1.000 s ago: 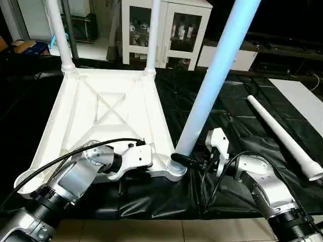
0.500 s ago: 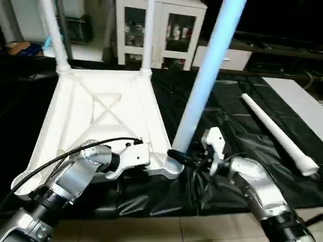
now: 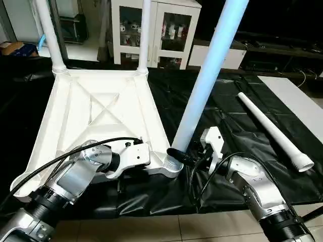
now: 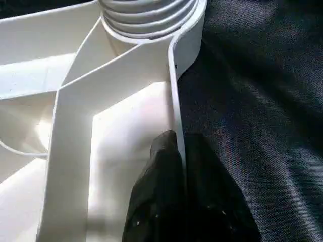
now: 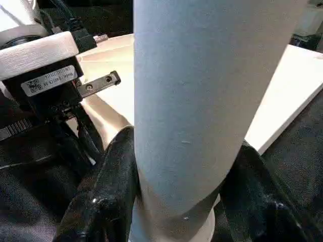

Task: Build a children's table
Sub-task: Insert table leg to table base

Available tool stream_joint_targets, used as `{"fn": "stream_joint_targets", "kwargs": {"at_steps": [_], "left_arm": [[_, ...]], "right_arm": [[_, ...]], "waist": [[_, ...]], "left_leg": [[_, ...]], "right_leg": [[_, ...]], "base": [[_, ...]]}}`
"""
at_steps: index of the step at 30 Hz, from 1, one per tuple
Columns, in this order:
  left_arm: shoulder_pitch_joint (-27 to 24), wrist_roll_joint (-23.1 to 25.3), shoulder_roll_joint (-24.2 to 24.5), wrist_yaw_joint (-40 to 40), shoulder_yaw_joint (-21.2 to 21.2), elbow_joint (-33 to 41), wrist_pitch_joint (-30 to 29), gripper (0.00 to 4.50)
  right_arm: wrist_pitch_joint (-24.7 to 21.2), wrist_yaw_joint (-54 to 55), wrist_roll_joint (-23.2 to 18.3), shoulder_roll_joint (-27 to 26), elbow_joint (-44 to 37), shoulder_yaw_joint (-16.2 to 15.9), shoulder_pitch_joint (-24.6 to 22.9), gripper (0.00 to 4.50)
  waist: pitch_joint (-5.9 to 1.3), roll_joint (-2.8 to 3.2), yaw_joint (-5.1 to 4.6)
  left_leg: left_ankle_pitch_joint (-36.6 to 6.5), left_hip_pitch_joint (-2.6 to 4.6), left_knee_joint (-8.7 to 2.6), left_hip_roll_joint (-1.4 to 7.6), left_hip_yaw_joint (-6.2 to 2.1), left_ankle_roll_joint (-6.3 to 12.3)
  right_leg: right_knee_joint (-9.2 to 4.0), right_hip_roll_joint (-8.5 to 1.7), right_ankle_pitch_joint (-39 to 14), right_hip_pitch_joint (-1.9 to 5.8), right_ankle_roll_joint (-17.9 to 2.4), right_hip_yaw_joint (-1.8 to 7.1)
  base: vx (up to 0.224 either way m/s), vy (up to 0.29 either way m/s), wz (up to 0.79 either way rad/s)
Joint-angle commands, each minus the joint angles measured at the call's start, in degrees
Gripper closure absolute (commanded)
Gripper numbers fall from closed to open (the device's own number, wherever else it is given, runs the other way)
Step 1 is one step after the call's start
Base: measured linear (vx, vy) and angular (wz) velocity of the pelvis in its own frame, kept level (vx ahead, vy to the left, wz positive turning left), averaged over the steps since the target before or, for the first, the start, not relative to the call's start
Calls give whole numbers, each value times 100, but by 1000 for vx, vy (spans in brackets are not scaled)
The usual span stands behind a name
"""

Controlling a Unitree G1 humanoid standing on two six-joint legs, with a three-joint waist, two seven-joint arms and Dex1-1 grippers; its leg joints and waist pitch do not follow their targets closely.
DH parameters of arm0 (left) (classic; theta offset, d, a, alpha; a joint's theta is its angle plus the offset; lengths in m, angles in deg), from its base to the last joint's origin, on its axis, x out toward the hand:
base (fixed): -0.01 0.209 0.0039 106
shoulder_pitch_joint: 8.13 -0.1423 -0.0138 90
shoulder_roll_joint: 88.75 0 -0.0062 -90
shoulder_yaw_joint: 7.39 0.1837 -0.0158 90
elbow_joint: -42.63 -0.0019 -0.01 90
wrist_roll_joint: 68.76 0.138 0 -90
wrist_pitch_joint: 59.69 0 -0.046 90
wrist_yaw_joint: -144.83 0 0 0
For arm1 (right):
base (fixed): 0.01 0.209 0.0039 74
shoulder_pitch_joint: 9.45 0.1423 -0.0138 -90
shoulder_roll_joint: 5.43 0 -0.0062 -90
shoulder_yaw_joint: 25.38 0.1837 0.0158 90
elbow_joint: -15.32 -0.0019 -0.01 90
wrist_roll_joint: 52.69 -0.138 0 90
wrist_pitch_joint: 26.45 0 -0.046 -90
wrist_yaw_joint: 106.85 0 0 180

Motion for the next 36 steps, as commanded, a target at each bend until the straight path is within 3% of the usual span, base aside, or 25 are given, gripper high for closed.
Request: {"fn": "stream_joint_targets", "kwargs": {"at_steps": [1,5,8,12,13,14,16,18,19,20,21,22,23,24,25,27,28,30,32,34,36], "left_arm": [[-82,-51,9,-283,251,200,158,450],[-60,-21,-12,-197,228,171,140,450],[19,-22,-200,118,48,114,-160,450],[150,-130,-549,558,-225,54,-501,450],[163,-141,-584,600,-252,44,-522,450],[241,-187,-769,770,-351,96,-794,450],[333,-182,-982,1008,-446,164,-1088,450],[426,-136,-1218,1322,-555,214,-1384,450],[536,-36,-1592,1829,-722,275,-1772,450],[545,-26,-1624,1873,-736,279,-1802,450],[643,110,-2016,2373,-860,336,-2165,450],[654,127,-2069,2428,-866,342,-2208,450],[665,146,-2123,2485,-872,349,-2252,450],[675,196,-2142,2540,-836,331,-2250,450],[675,196,-2142,2540,-836,331,-2250,450],[681,253,-2060,2637,-807,262,-2147,450],[670,294,-1923,2639,-765,236,-2064,450],[665,317,-1837,2646,-762,211,-2020,450],[645,372,-1681,2649,-742,171,-1908,450],[612,399,-1616,2667,-716,149,-1744,450],[543,456,-1369,2479,-524,47,-1032,450]], "right_arm": [[-441,741,689,276,1095,224,-288,266],[-340,933,656,212,1167,323,-220,266],[-284,1667,672,54,1425,565,-23,266],[-342,2529,744,-103,1793,808,213,266],[-345,2605,750,-117,1828,829,235,266],[-331,3114,772,-227,2104,944,420,266],[-243,3744,787,-371,2445,1077,661,266],[-158,4330,777,-518,2768,1204,892,266],[-21,4991,836,-676,3110,1254,1150,266],[-8,5040,842,-687,3135,1255,1170,266],[115,5606,902,-856,3443,1249,1429,266],[125,5672,911,-885,3484,1239,1471,266],[135,5740,920,-914,3527,1229,1513,266],[178,5813,962,-950,3606,1163,1595,266],[178,5813,962,-950,3606,1163,1595,266],[330,5940,1047,-998,3677,1053,1718,266],[411,5949,1034,-1019,3709,1022,1759,266],[544,5902,962,-1041,3745,1051,1783,266],[914,5755,776,-1102,3746,1219,1819,266],[1239,5515,572,-1200,3693,1410,1891,266],[1462,5113,287,-1279,3183,1594,1861,266]], "waist": [[-14,177,-70],[-8,170,-79],[3,190,-124],[15,193,-279],[24,216,-304],[11,217,-337],[29,232,-362],[30,250,-406],[2,217,-419],[-31,207,-332],[-53,198,-286],[-49,191,-252],[-48,196,-243],[-71,164,-235],[-100,182,-242],[-112,173,-253],[-112,141,-249],[-144,147,-238],[-184,158,-222],[-198,178,-187],[-203,177,-133]], "left_leg": [[-3896,123,-560,148,-133,-326],[-3942,123,-558,142,-139,-329],[-4040,118,-568,131,-158,-367],[-4251,107,-589,112,-217,-358],[-4295,100,-603,118,-233,-321],[-4153,38,-621,116,-244,-283],[-4044,75,-600,109,-220,-272],[-4056,80,-600,115,-227,-326],[-3869,87,-576,130,-192,-350],[-3565,153,-514,94,-128,-263],[-3319,146,-485,93,-87,-222],[-2905,87,-483,98,-37,-155],[-2752,28,-505,102,-24,-130],[-2417,-72,-514,103,-19,-117],[-2079,-138,-528,116,-36,-129],[-1929,-114,-504,130,-16,-116],[-2001,-99,-477,119,8,-90],[-1848,-118,-442,104,26,-50],[-1364,-131,-390,108,53,29],[-559,-128,-337,114,118,252],[-491,-113,-307,109,144,423]], "right_leg": [[-526,-289,-3154,-173,-502,82],[-543,-295,-3296,-183,-450,77],[-549,-288,-3388,-187,-424,41],[-590,-295,-3431,-125,-411,-94],[-607,-318,-3388,-73,-431,-160],[-596,-364,-3273,15,-451,-186],[-629,-409,-3290,-48,-533,-207],[-621,-411,-3269,-31,-546,-252],[-577,-439,-3008,-38,-648,-228],[-609,-441,-2842,-91,-744,-187],[-576,-452,-2622,-107,-821,-141],[-527,-436,-2258,-96,-936,-94],[-494,-416,-2136,-64,-938,-87],[-445,-410,-1832,15,-893,-80],[-365,-399,-1385,74,-895,-83],[-326,-371,-1011,43,-969,-95],[-341,-365,-1085,21,-1006,-94],[-303,-377,-962,34,-1038,-73],[-211,-368,-332,58,-1151,-65],[-89,-347,722,99,-1415,-76],[-65,-343,925,121,-1509,-61]], "base": [[0,0,0],[0,0,0],[0,0,0],[-14,6,-4],[0,0,0],[0,0,0],[0,0,0],[0,0,0],[0,0,0],[0,0,0],[3,-3,20],[3,-3,20],[0,0,0],[0,0,0],[0,0,0],[28,-6,0],[56,-13,0],[59,-28,3],[54,-32,1],[0,0,0],[0,0,0]]}}
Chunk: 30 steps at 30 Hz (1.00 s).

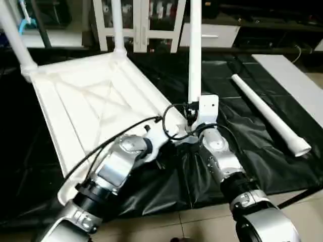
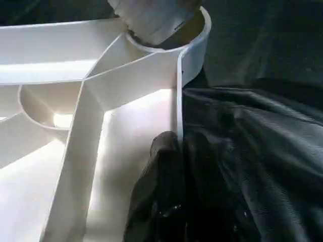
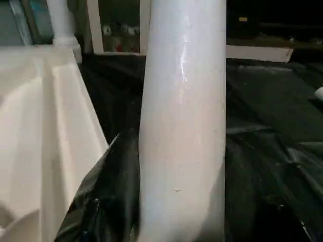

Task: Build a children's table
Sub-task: Insert table leg to table base

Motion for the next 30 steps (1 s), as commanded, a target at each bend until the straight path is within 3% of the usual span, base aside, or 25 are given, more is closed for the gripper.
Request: {"fn": "stream_joint_targets", "kwargs": {"at_steps": [1,2,4,6,7,9,10,12,14,15,17,18,19,20,22,24,25,26,27,28,29,30], "left_arm": [[-51,353,574,-154,-74,28,803,450],[-51,353,574,-154,-74,28,803,450],[-41,401,955,-381,103,-311,1949,450],[-4,387,1113,-533,135,-495,2362,450],[5,377,1153,-569,146,-540,2459,450],[80,187,1252,-688,-31,-845,2908,450],[117,12,1259,-718,-236,-1012,3146,422],[116,-295,1233,-940,-528,-1021,3011,394],[107,-1112,1145,-1365,-1250,-774,2562,394],[157,-1383,1044,-1346,-1531,-625,2358,380],[211,-1623,998,-1285,-1702,-562,2300,363],[432,-2143,913,-1117,-2081,-433,2031,352],[546,-2205,866,-901,-2211,-479,1947,351],[820,-2338,747,-359,-2527,-593,1737,351],[1238,-2097,651,482,-2756,-995,1496,325],[1580,-1890,453,1314,-2970,-1315,1220,314],[1840,-1870,229,1810,-3186,-1542,1027,314],[1900,-1866,179,1865,-3190,-1606,1033,314],[1964,-1862,126,1920,-3192,-1674,1041,314],[2191,-1773,-87,1963,-3039,-1935,1033,314],[2191,-1773,-87,1963,-3039,-1935,1033,314],[2367,-1629,-255,1959,-2775,-2174,1013,314]], "right_arm": [[99,-191,-370,316,-259,794,-344,266],[99,-191,-370,316,-259,794,-344,266],[129,-617,-693,391,-1357,860,-447,266],[62,-778,-781,493,-1777,846,-488,266],[55,-814,-801,519,-1867,841,-497,266],[-84,-1031,-992,718,-2199,869,-521,266],[-169,-1194,-1115,860,-2328,881,-538,266],[-254,-1337,-1114,999,-2393,848,-563,266],[-560,-1670,-1057,1230,-2541,776,-674,266],[-661,-1778,-940,1325,-2570,679,-724,266],[-792,-1903,-833,1404,-2672,586,-801,266],[-1122,-2216,-609,1602,-2984,267,-978,266],[-1188,-2260,-576,1624,-3060,198,-1009,266],[-1336,-2351,-506,1671,-3236,38,-1080,266],[-1428,-2361,-521,1683,-3423,-79,-1127,266],[-1396,-2391,-550,1640,-3457,-125,-1121,266],[-1401,-2429,-549,1575,-3441,-136,-1103,266],[-1407,-2434,-546,1552,-3425,-145,-1094,266],[-1412,-2440,-544,1528,-3407,-155,-1084,266],[-1410,-2528,-506,1440,-3327,-218,-1030,266],[-1410,-2528,-506,1440,-3327,-218,-1030,266],[-1419,-2578,-456,1378,-3260,-261,-982,266]], "waist": [[-410,136,55],[-405,130,70],[-419,132,96],[-407,119,137],[-376,131,190],[-331,59,224],[-328,66,236],[-318,68,224],[-334,60,218],[-330,45,235],[-304,7,264],[-305,2,284],[-303,-33,295],[-300,-12,344],[-297,-14,350],[-288,-94,360],[-287,-86,374],[-288,-190,377],[-294,-156,420],[-306,-202,431],[-311,-193,445],[-325,-204,478]], "left_leg": [[-399,67,-302,68,69,562],[-347,59,-305,63,67,621],[-165,71,-282,59,64,721],[-117,95,-285,78,65,746],[-210,142,-286,90,95,631],[-614,121,-316,78,115,484],[-717,111,-327,78,107,408],[-946,100,-332,81,107,242],[-1065,104,-309,65,117,109],[-1065,120,-296,73,135,114],[-1138,110,-286,65,147,144],[-1163,115,-283,63,150,184],[-1143,105,-281,57,150,187],[-1108,121,-269,65,157,178],[-1067,105,-265,57,143,183],[-1117,91,-250,63,127,137],[-1116,102,-237,57,124,125],[-1088,80,-234,53,127,158],[-1035,95,-231,45,125,165],[-946,97,-228,51,125,196],[-897,87,-228,49,119,194],[-742,97,-221,62,110,212]], "right_leg": [[-101,-196,826,390,-1422,213],[-106,-189,888,397,-1430,212],[-85,-168,1049,404,-1475,209],[-75,-159,965,388,-1457,210],[-74,-141,671,351,-1431,224],[-122,-141,5,346,-1277,245],[-118,-149,-198,354,-1217,251],[-132,-150,-587,321,-1102,280],[-130,-154,-752,307,-1123,300],[-127,-150,-650,277,-1208,309],[-136,-140,-734,273,-1233,305],[-148,-142,-850,260,-1196,301],[-141,-131,-889,272,-1175,298],[-138,-122,-849,264,-1149,305],[-138,-122,-851,263,-1106,294],[-142,-140,-1102,268,-942,288],[-160,-154,-1204,254,-893,288],[-174,-153,-1268,263,-852,281],[-169,-160,-1314,244,-822,285],[-165,-151,-1182,231,-830,280],[-149,-146,-1101,236,-827,278],[-120,-153,-819,235,-864,276]], "base": [[0,0,0],[0,0,0],[0,0,0],[0,0,0],[0,0,0],[0,0,0],[0,0,0],[0,0,0],[0,0,0],[0,0,0],[0,0,0],[0,0,0],[0,0,0],[0,0,0],[0,0,0],[0,0,0],[0,0,0],[0,0,0],[0,0,0],[0,0,0],[0,0,0],[0,0,0]]}}
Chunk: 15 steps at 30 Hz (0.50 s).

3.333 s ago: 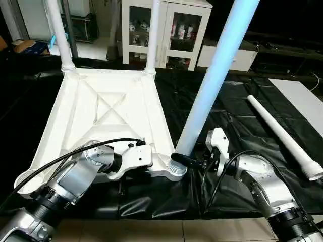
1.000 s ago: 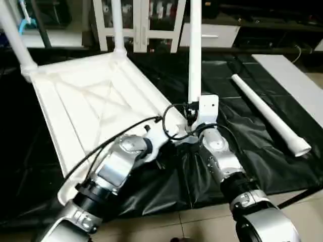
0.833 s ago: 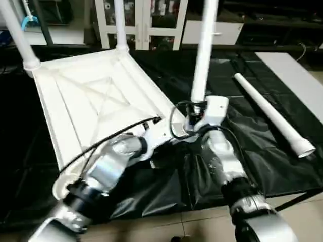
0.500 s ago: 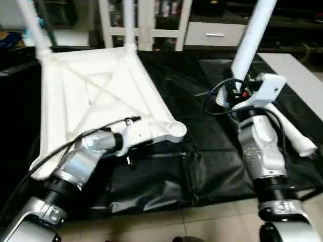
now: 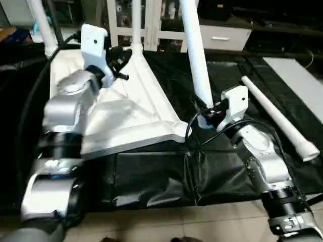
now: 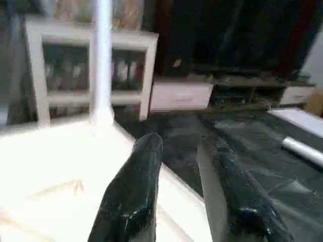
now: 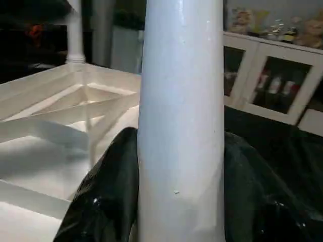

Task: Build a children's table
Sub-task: Insert table leg to table base

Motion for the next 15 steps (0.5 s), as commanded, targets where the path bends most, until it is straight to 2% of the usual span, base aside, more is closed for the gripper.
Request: {"fn": "stream_joint_targets", "kwargs": {"at_steps": [1,2,4,6,7,8,9,10,11,12,13,14,15], "left_arm": [[280,177,-216,4,445,-255,-87,314],[319,231,-282,-36,584,-292,-56,314],[378,190,-374,-89,686,-316,-80,314],[470,184,-528,-196,840,-296,-16,314],[757,-208,-996,-632,924,178,60,314],[801,-315,-1063,-709,904,280,59,314],[868,-677,-1185,-937,818,595,-38,314],[886,-920,-1235,-1080,762,798,-137,314],[875,-1543,-1296,-1493,644,1392,-433,314],[875,-1543,-1296,-1493,644,1392,-433,314],[856,-1733,-1294,-1645,622,1612,-516,314],[657,-2134,-1127,-2060,694,2142,-811,314],[585,-2181,-1066,-2104,700,2234,-874,314]], "right_arm": [[-64,-101,63,-33,51,-41,172,266],[-85,-116,76,-52,48,-56,176,266],[-137,-128,88,-60,9,-72,171,266],[-174,-166,118,-54,-6,-114,167,266],[-200,-202,204,-61,7,-195,115,266],[-209,-200,212,-66,13,-194,106,266],[-225,-184,235,-78,23,-187,81,266],[-224,-174,249,-78,31,-184,68,266],[-218,-142,279,-84,58,-153,35,266],[-218,-142,279,-84,58,-153,35,266],[-222,-130,282,-91,72,-130,23,266],[-220,-115,293,-96,90,-113,0,266],[-225,-104,302,-101,99,-102,-7,266]], "waist": [[-455,33,38],[-459,35,59],[-459,-2,112],[-459,-23,150],[-454,-64,175],[-451,-59,198],[-440,-13,241],[-438,-60,254],[-419,-61,258],[-410,-71,255],[-415,-73,247],[-410,-44,235],[-390,-64,199]], "left_leg": [[-609,107,-363,58,15,228],[-540,116,-354,59,17,237],[-238,113,-332,53,26,351],[-155,111,-326,46,33,396],[-238,106,-325,47,40,393],[-261,107,-321,49,37,376],[-341,140,-324,50,56,358],[-395,113,-329,60,38,300],[-502,111,-340,64,43,262],[-556,101,-346,59,41,245],[-594,93,-343,59,39,233],[-722,101,-351,65,38,170],[-862,81,-363,59,40,134]], "right_leg": [[-283,-142,-552,328,-945,141],[-266,-144,-408,329,-993,141],[-215,-154,133,359,-1185,148],[-205,-162,249,386,-1247,149],[-220,-180,152,393,-1261,150],[-216,-196,128,406,-1289,152],[-227,-198,99,367,-1343,160],[-200,-204,72,406,-1341,149],[-209,-204,-29,396,-1334,146],[-216,-205,-126,402,-1313,142],[-220,-205,-210,409,-1287,140],[-230,-205,-390,401,-1252,137],[-266,-187,-613,390,-1181,138]], "base": [[0,0,0],[0,0,0],[0,0,0],[0,0,0],[0,0,0],[0,0,0],[0,0,0],[0,0,0],[0,0,0],[0,0,0],[0,0,0],[0,0,0],[0,0,0]]}}
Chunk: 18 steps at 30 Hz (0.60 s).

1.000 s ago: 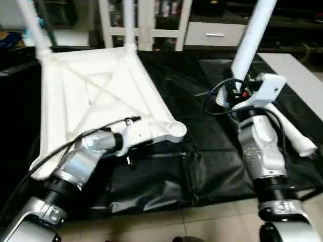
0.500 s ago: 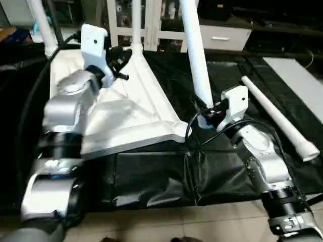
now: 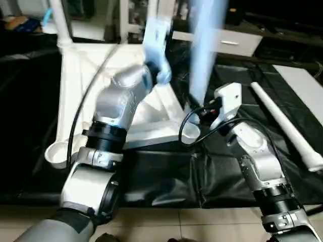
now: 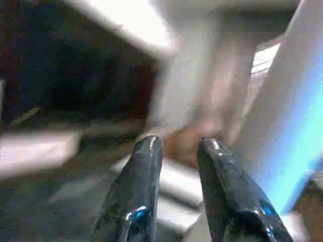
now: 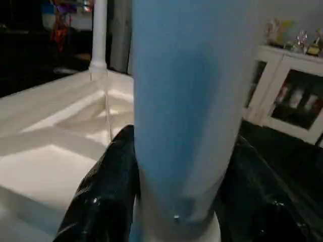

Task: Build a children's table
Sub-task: Insert table leg to table base

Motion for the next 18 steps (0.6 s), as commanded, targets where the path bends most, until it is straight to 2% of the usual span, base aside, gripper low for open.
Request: {"fn": "stream_joint_targets", "kwargs": {"at_steps": [1,2,3,5,6,7,8,9,10,11,12,13,14,15,16,17,18], "left_arm": [[-48,-259,102,-305,160,370,-198,314],[-51,-255,106,-303,159,369,-197,314],[-77,14,225,-106,78,153,-37,314],[-77,216,315,34,-4,-35,98,314],[-74,358,394,151,-92,-185,203,314],[-125,702,657,341,-252,-449,369,314],[-234,921,914,446,-275,-534,418,314],[-314,1046,1081,505,-273,-565,432,314],[-532,1357,1402,404,-50,-584,550,314],[-706,1512,1663,325,135,-534,581,314],[-913,1709,1932,189,378,-487,662,314],[-1045,1827,2104,104,534,-454,712,314],[-1224,1880,2257,-19,643,-395,723,314],[-1409,1906,2382,-163,727,-338,743,314],[-1555,1859,2443,-258,735,-284,689,314],[-1701,1813,2460,-303,721,-210,646,314],[-1783,1802,2464,-334,694,-206,659,314]], "right_arm": [[-149,9,99,32,141,-14,-79,266],[-149,10,100,31,141,-14,-79,266],[-156,39,97,15,151,9,-69,266],[-160,69,94,-4,152,21,-54,266],[-163,81,87,-18,154,32,-37,266],[-161,121,116,-56,152,96,-11,266],[-181,143,88,-77,144,170,-2,266],[-198,157,65,-89,137,218,2,266],[-211,140,22,-56,132,285,6,266],[-220,133,6,-41,134,325,14,266],[-222,96,-41,-19,137,375,22,266],[-223,71,-74,-7,139,407,27,266],[-237,31,-145,4,155,465,55,266],[-321,-27,-330,-5,179,591,111,266],[-425,-73,-523,-20,210,719,177,266],[-508,-142,-653,19,275,822,248,266],[-560,-188,-699,48,343,869,313,266]], "waist": [[-407,51,17],[-401,53,-1],[-401,56,1],[-408,119,-19],[-415,127,-25],[-419,188,-42],[-431,286,-36],[-434,244,-61],[-442,308,-68],[-452,314,-74],[-451,348,-106],[-468,348,-109],[-484,374,-91],[-468,497,-85],[-476,489,-81],[-486,504,-67],[-478,508,-50]], "left_leg": [[-1015,82,-373,57,21,89],[-1124,94,-380,56,23,62],[-1154,101,-380,54,19,43],[-1237,102,-398,53,-5,-24],[-1255,96,-400,47,-13,-80],[-1311,112,-413,50,-20,-118],[-1347,102,-425,35,-56,-173],[-1372,101,-426,40,-47,-178],[-1316,89,-429,30,-71,-215],[-1280,105,-422,36,-67,-199],[-1163,73,-432,31,-75,-210],[-1038,108,-404,39,-53,-186],[-936,112,-397,38,-67,-182],[-873,155,-406,52,-51,-165],[-836,132,-403,42,-53,-165],[-812,152,-391,41,-44,-157],[-786,140,-391,40,-34,-115]], "right_leg": [[-323,-160,-833,369,-1086,140],[-353,-138,-1012,351,-971,143],[-364,-133,-1088,346,-918,140],[-385,-118,-1249,344,-756,133],[-387,-118,-1303,349,-686,130],[-413,-104,-1250,322,-654,129],[-374,-106,-1231,358,-649,121],[-394,-105,-1206,352,-647,120],[-348,-106,-1126,381,-676,119],[-365,-115,-1053,362,-690,123],[-315,-105,-884,390,-766,125],[-300,-102,-657,362,-872,136],[-268,-107,-508,374,-929,128],[-273,-97,-261,334,-1061,130],[-229,-84,-98,378,-1174,127],[-222,-85,-4,374,-1235,129],[-214,-89,88,385,-1333,133]], "base": [[0,0,0],[0,0,0],[0,0,0],[0,0,0],[0,0,0],[0,0,0],[0,0,0],[0,0,0],[0,0,0],[0,0,0],[0,0,0],[0,0,0],[0,0,0],[0,0,0],[0,0,0],[0,0,0],[0,0,0]]}}
